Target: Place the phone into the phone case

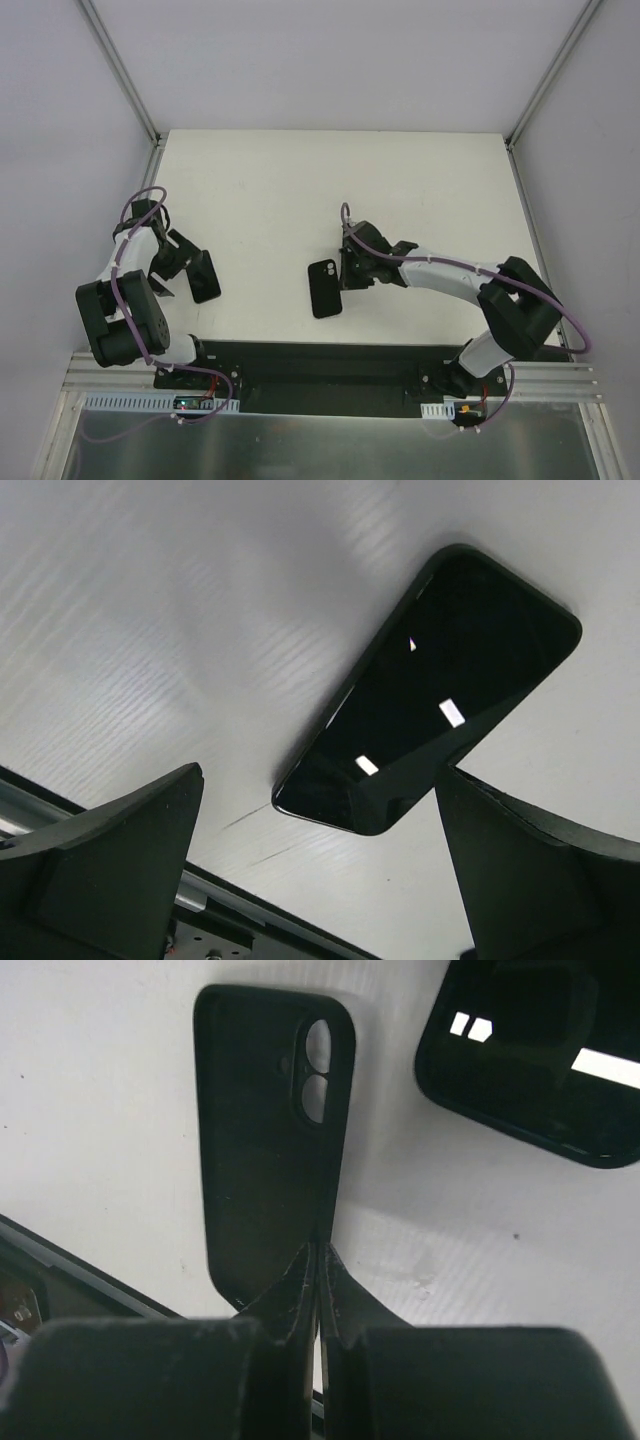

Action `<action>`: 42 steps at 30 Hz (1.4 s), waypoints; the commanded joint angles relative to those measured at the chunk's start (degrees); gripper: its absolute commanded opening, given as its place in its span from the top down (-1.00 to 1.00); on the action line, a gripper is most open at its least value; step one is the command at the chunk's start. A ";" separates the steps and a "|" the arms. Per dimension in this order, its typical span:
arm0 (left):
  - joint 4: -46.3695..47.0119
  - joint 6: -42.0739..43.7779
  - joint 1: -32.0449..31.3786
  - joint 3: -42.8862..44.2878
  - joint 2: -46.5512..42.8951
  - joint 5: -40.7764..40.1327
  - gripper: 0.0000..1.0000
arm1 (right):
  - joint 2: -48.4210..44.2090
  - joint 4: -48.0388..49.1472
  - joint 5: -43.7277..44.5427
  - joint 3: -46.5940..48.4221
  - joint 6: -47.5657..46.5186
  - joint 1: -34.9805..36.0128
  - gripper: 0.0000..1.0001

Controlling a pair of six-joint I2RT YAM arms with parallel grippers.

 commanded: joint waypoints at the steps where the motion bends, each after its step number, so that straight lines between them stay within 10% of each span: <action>1: 0.26 5.19 0.09 1.55 2.14 5.86 -0.98 | 3.63 2.52 2.87 4.32 5.44 3.73 0.97; 4: 1.31 7.21 0.09 1.11 2.67 8.84 -0.98 | 3.99 2.43 4.82 4.32 7.72 4.96 0.90; 14: 2.72 10.29 -1.93 0.32 5.83 10.35 -0.98 | -2.16 0.33 8.68 2.65 6.24 6.02 -0.73; 17: 2.55 10.21 -4.03 0.41 6.54 8.43 -0.98 | -4.62 -0.55 10.26 1.69 5.62 5.93 -0.92; 42: 1.23 9.50 -13.09 2.25 13.05 -0.02 -0.63 | -14.02 -2.05 13.87 -2.45 3.07 5.93 -0.98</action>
